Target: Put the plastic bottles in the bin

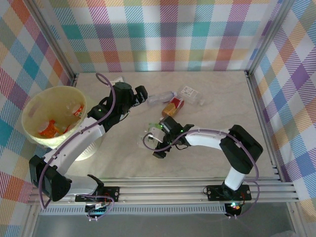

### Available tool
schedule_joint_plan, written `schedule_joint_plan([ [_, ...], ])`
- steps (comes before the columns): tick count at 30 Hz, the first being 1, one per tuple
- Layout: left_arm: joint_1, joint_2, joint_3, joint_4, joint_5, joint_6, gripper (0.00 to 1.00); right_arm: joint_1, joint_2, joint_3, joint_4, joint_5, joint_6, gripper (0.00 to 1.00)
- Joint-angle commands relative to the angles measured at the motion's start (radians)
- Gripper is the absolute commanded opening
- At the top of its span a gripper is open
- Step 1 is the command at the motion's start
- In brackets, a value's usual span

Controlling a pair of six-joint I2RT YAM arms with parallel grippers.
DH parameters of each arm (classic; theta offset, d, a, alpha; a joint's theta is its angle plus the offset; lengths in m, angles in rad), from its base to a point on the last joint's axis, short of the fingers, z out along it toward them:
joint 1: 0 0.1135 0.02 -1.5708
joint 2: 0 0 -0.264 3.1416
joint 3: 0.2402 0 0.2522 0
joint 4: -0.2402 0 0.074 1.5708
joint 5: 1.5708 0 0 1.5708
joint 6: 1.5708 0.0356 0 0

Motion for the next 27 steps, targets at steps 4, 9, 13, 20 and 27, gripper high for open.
schedule_joint_plan([
  [4, -0.005, 0.025, 0.003, -0.004, -0.006, -0.011, 1.00, 0.007, 0.095, 0.078, -0.080, 0.081, -0.065, 0.85],
  [9, -0.005, 0.051, 0.018, -0.017, -0.012, -0.007, 1.00, 0.006, 0.099, 0.058, -0.035, 0.127, -0.035, 0.71],
  [13, -0.005, 0.055, 0.012, -0.009, -0.007, -0.009, 1.00, 0.004, 0.072, 0.045, -0.007, 0.149, 0.013, 0.65],
  [20, -0.004, 0.049, -0.012, 0.047, -0.001, -0.005, 1.00, -0.001, 0.028, 0.021, 0.015, 0.216, 0.075, 0.46],
  [27, -0.005, 0.057, 0.001, 0.034, -0.028, 0.023, 1.00, -0.003, -0.121, -0.096, 0.109, 0.178, 0.096, 0.40],
])
